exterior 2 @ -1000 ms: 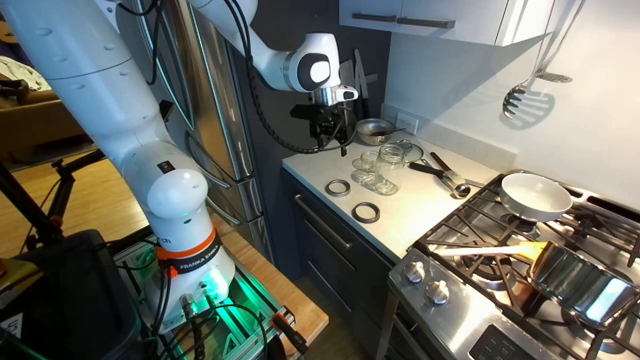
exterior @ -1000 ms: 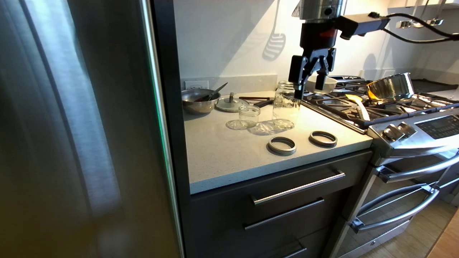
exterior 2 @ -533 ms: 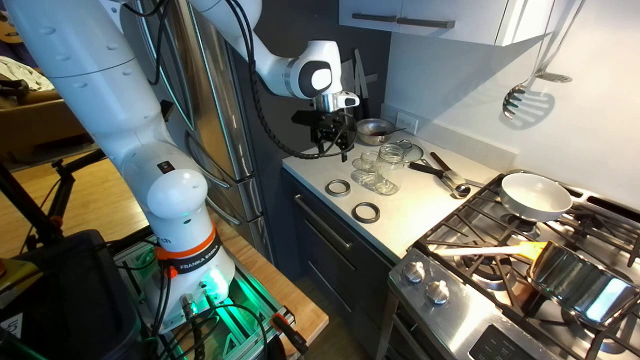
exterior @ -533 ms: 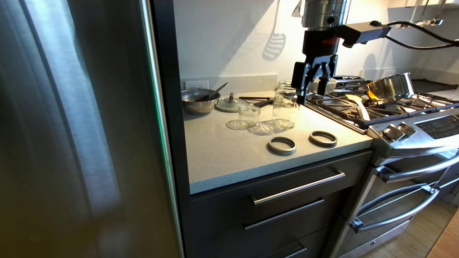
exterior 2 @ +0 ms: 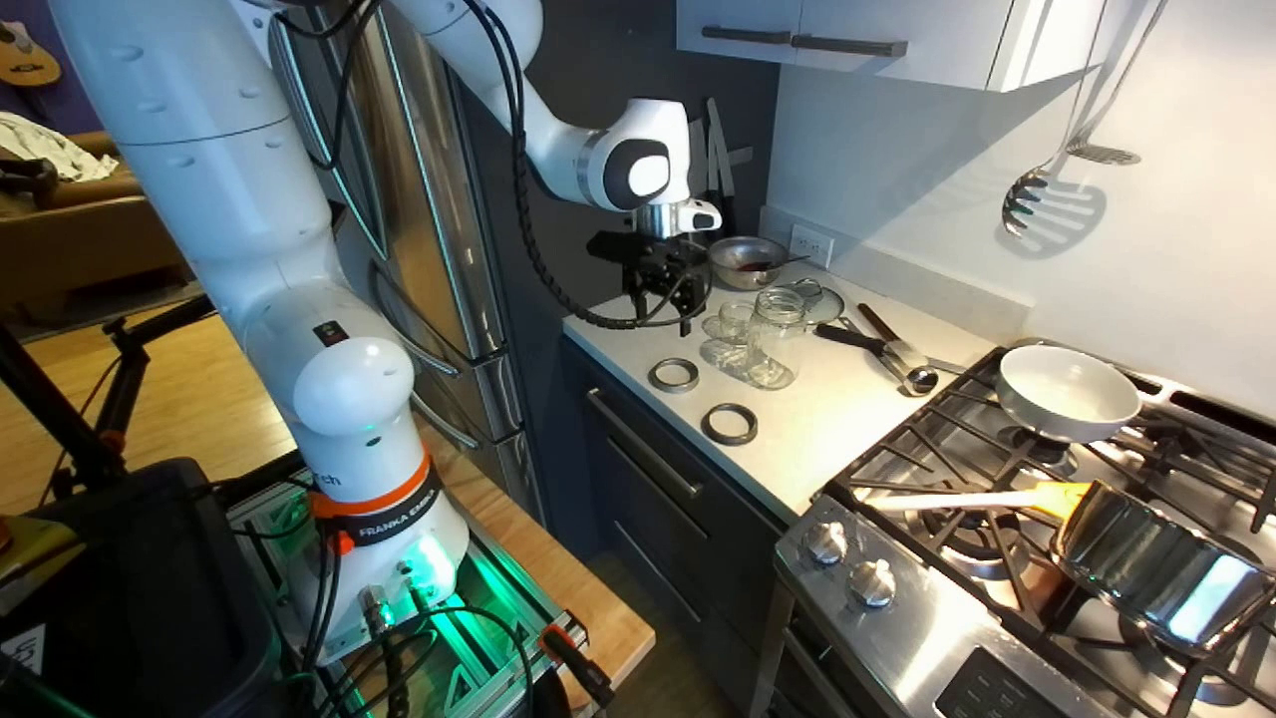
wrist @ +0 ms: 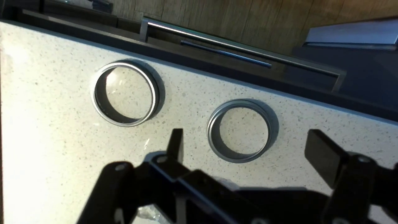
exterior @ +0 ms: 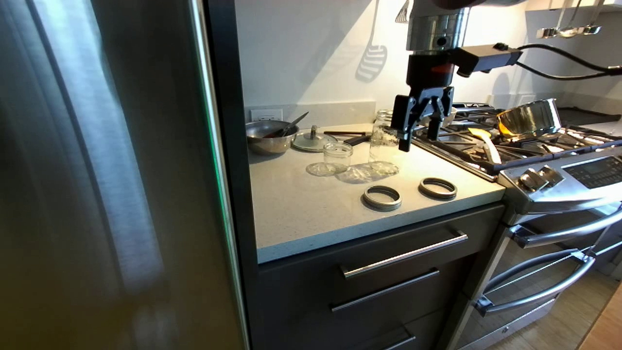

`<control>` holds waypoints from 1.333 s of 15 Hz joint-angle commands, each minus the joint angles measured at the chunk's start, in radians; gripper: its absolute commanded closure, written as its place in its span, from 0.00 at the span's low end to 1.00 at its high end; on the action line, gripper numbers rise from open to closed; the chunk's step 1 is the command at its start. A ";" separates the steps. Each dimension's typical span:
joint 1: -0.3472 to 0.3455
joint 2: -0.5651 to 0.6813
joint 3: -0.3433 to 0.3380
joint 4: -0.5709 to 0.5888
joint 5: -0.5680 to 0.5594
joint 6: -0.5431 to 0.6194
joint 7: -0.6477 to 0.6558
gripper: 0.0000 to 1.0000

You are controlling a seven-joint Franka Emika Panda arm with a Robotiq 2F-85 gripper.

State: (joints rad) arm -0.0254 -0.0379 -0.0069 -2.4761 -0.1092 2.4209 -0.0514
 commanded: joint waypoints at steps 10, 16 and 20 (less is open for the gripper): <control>-0.050 0.228 -0.035 0.090 0.069 0.067 -0.128 0.00; -0.073 0.303 -0.014 0.114 0.157 0.132 -0.192 0.00; -0.092 0.342 0.011 0.130 0.223 0.159 -0.242 0.00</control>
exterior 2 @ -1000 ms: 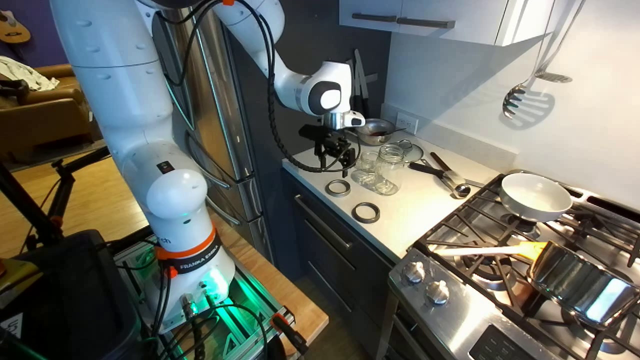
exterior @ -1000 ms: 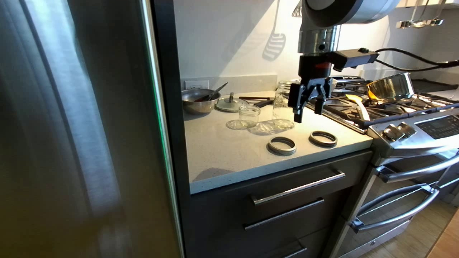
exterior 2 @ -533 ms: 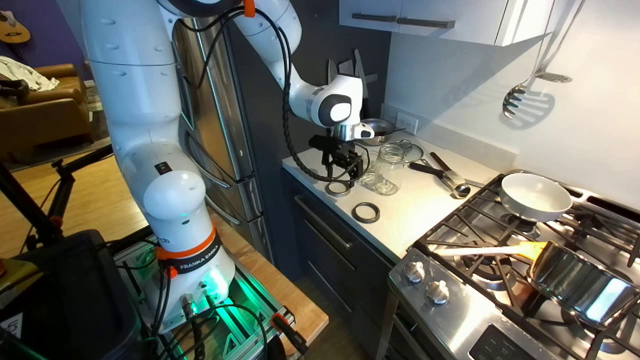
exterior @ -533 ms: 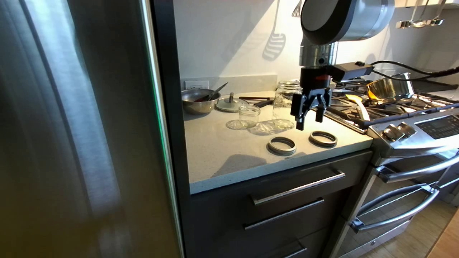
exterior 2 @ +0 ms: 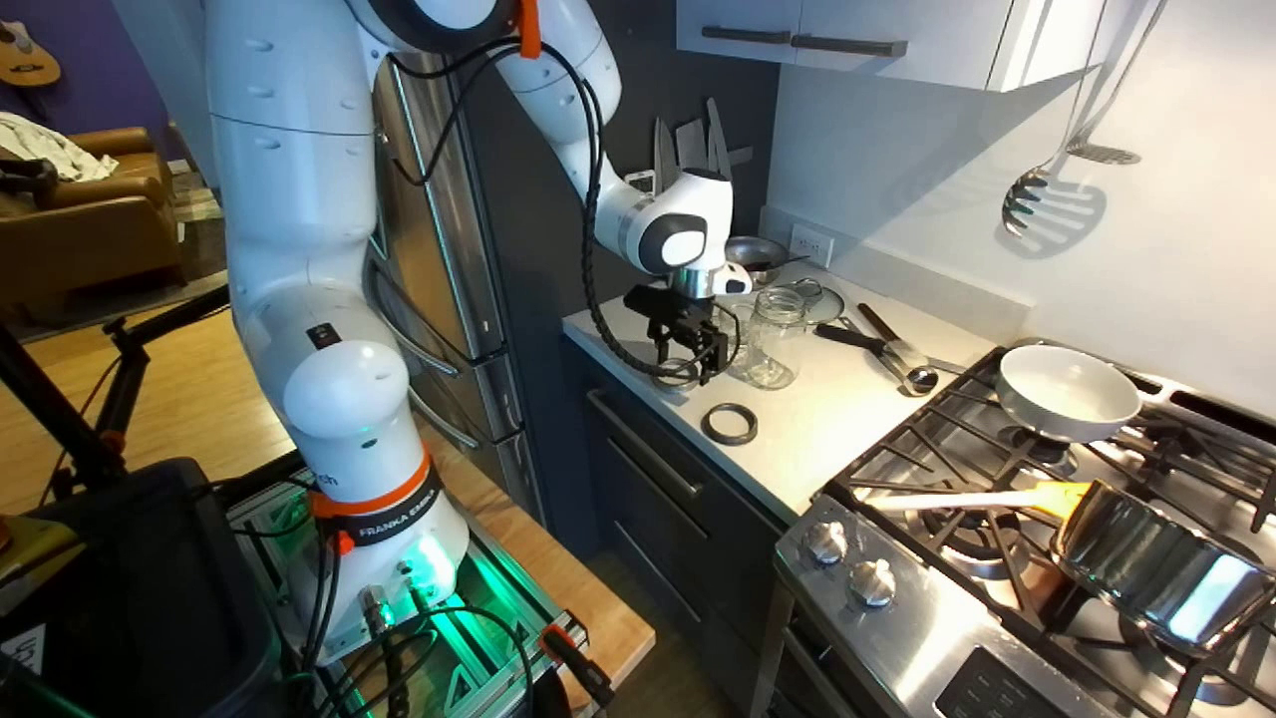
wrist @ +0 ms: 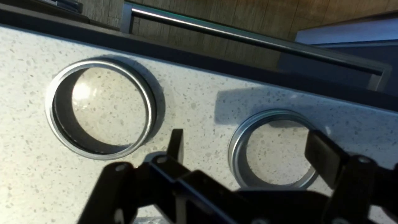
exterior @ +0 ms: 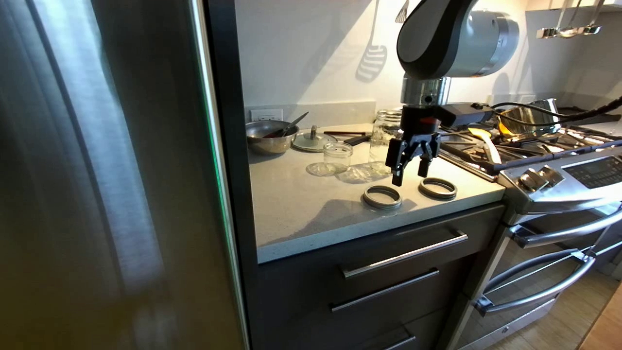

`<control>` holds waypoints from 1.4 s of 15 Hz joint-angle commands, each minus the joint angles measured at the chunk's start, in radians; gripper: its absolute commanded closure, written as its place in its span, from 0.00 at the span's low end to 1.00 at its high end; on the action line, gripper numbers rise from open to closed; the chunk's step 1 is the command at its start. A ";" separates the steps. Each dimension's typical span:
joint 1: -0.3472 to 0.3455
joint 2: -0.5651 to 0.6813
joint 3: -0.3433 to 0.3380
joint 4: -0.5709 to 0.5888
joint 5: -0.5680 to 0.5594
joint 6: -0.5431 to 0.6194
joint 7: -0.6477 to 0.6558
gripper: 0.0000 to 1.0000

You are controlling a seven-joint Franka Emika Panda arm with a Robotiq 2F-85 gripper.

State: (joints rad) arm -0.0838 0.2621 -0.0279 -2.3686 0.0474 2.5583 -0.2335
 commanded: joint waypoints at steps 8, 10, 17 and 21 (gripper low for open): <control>-0.059 0.096 0.062 0.067 0.132 0.024 -0.105 0.22; -0.059 0.106 0.061 0.075 0.122 0.026 -0.100 0.35; -0.057 0.131 0.058 0.092 0.110 0.030 -0.086 0.24; -0.057 0.139 0.057 0.100 0.107 0.033 -0.084 0.40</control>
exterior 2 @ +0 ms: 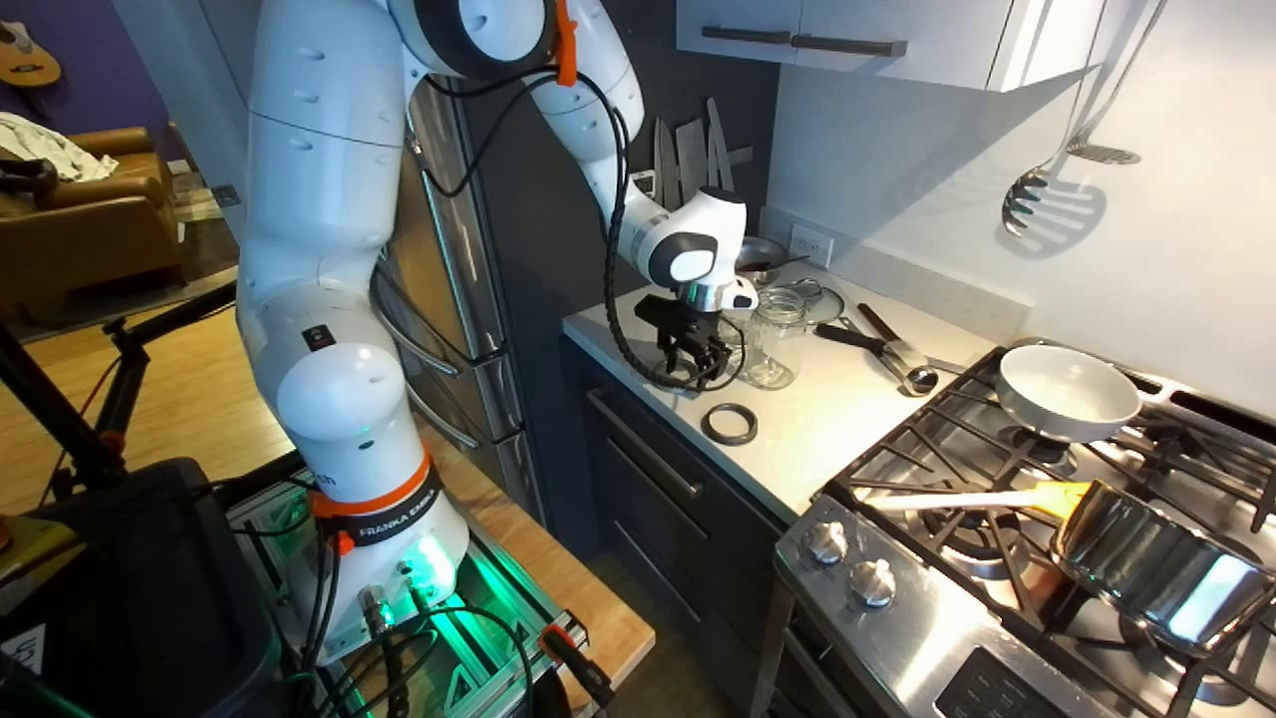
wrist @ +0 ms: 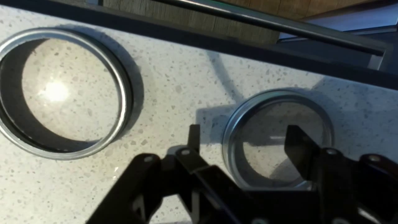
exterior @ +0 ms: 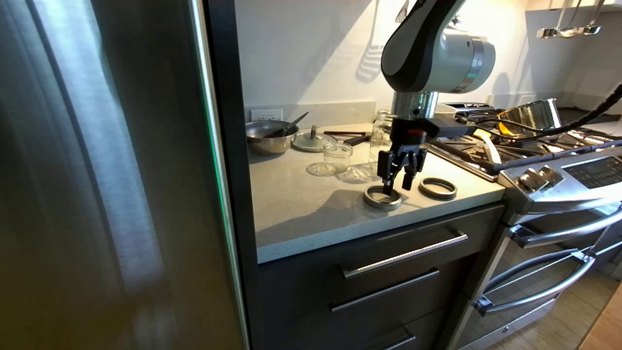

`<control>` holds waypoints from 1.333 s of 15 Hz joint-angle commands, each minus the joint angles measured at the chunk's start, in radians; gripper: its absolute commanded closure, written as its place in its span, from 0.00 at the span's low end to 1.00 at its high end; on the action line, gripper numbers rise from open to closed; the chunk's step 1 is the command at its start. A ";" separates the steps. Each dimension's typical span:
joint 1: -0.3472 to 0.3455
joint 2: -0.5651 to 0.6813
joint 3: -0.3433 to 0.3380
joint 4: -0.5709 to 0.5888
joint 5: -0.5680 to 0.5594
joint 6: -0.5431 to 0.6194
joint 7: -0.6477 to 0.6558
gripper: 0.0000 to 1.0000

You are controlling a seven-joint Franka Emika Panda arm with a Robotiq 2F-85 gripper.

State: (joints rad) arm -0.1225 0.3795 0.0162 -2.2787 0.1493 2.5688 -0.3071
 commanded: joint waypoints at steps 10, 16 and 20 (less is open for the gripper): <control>-0.010 0.029 0.005 0.014 -0.014 0.027 0.003 0.57; -0.008 0.031 0.001 0.015 -0.021 0.028 0.008 0.60; -0.006 0.032 -0.002 0.015 -0.027 0.030 0.012 0.75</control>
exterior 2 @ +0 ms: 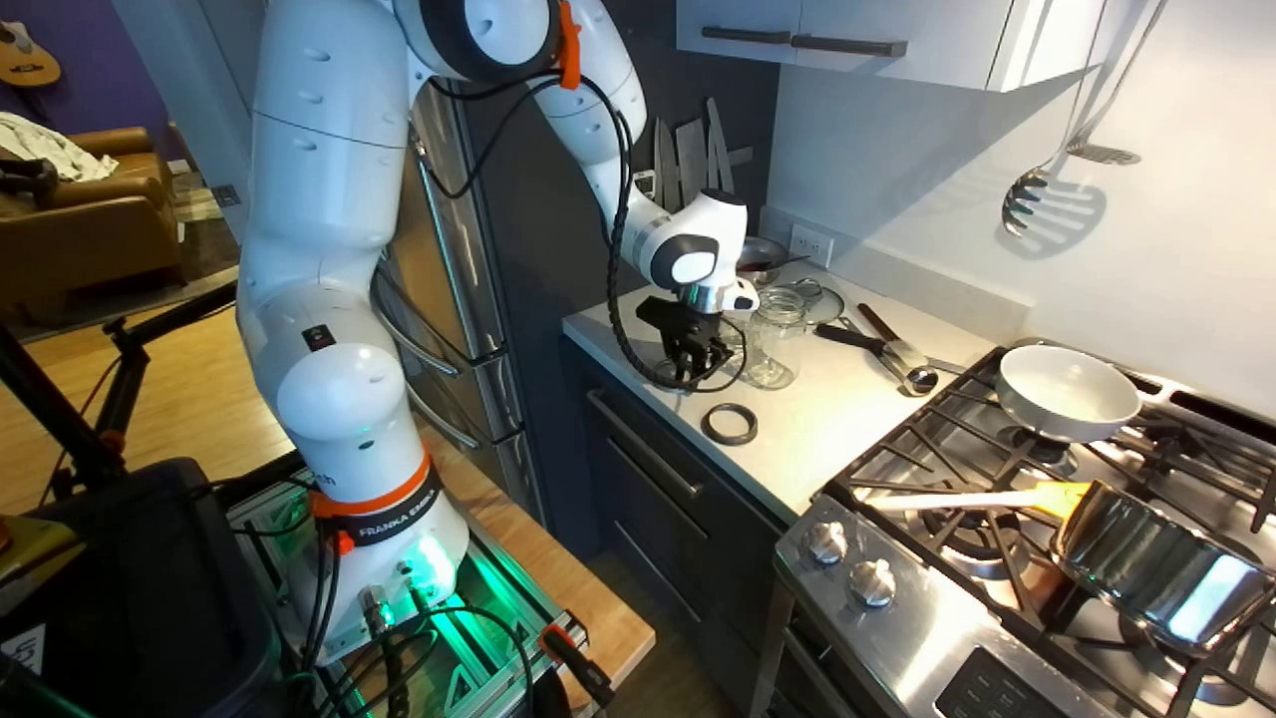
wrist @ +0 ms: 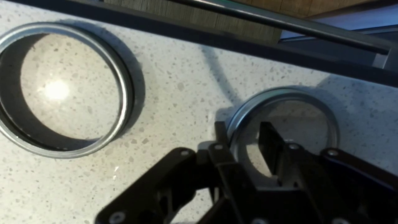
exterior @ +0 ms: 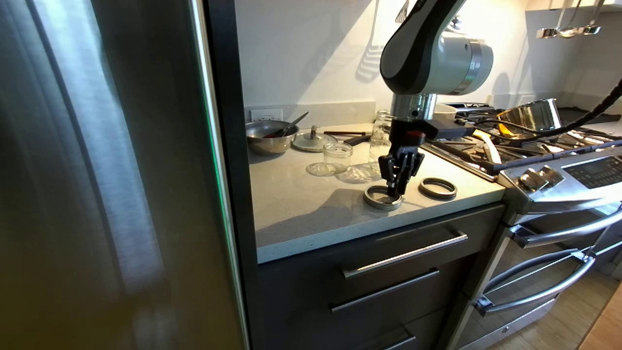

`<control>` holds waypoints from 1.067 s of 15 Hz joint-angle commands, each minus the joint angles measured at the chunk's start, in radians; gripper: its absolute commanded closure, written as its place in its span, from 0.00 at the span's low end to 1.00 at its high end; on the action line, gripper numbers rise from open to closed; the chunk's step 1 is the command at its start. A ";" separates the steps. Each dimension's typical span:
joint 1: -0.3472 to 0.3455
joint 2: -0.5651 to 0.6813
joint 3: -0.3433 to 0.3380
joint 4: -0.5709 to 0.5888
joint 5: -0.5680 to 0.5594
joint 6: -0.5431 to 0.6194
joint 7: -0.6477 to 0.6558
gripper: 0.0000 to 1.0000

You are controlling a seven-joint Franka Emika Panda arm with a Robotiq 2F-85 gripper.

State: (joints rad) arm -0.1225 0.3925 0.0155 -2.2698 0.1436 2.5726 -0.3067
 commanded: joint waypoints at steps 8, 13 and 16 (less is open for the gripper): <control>-0.005 0.016 -0.002 0.003 -0.030 0.030 0.009 0.98; 0.024 -0.031 -0.019 -0.006 -0.081 0.017 0.052 0.98; 0.060 -0.061 -0.040 0.006 -0.162 0.016 0.121 0.99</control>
State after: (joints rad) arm -0.1073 0.3705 0.0082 -2.2578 0.0599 2.5856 -0.2614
